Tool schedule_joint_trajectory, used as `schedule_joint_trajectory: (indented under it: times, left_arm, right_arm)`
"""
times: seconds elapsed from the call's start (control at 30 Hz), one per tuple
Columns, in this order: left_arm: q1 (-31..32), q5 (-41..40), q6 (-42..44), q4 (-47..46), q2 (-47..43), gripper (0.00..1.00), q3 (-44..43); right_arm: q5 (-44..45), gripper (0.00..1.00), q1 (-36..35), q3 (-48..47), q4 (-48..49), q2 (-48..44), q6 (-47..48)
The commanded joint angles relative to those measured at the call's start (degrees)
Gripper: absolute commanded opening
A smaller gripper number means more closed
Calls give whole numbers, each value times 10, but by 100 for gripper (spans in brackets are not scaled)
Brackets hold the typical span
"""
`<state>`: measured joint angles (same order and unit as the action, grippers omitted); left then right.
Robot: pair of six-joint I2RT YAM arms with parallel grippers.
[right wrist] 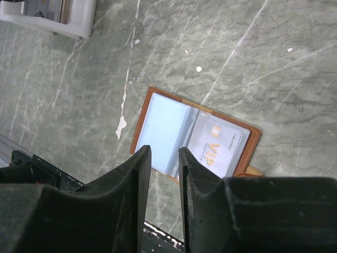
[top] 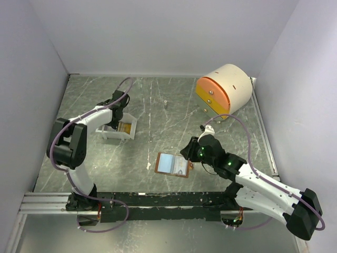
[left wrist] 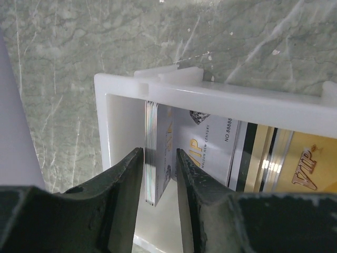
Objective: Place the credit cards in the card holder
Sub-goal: Pick up the credit card from the storage box.
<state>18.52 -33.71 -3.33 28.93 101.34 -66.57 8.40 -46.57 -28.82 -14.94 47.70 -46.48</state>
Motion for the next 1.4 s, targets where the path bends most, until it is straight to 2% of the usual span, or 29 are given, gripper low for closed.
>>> schedule_joint_trajectory:
  times: [0.0,0.27,0.4,0.87,1.17,1.37]
  left_arm:
    - [-5,-27,10,-7,11,42,-11]
    - [-5,-44,15,-5,34,30,-22]
    - [-5,-63,16,7,40,28,-39]
    - [-4,-88,17,13,36,34,-54]
    - [-4,-85,17,12,39,27,-52]
    - [-4,-66,11,13,37,30,-48]
  right_arm:
    - [10,28,0,9,-4,-10,-2]
    - [20,28,0,5,-7,-8,3]
    - [20,28,-1,4,-5,-6,3]
    - [10,27,0,7,6,12,0]
    - [15,27,0,14,2,-1,-3]
    - [15,27,0,16,2,-6,-4]
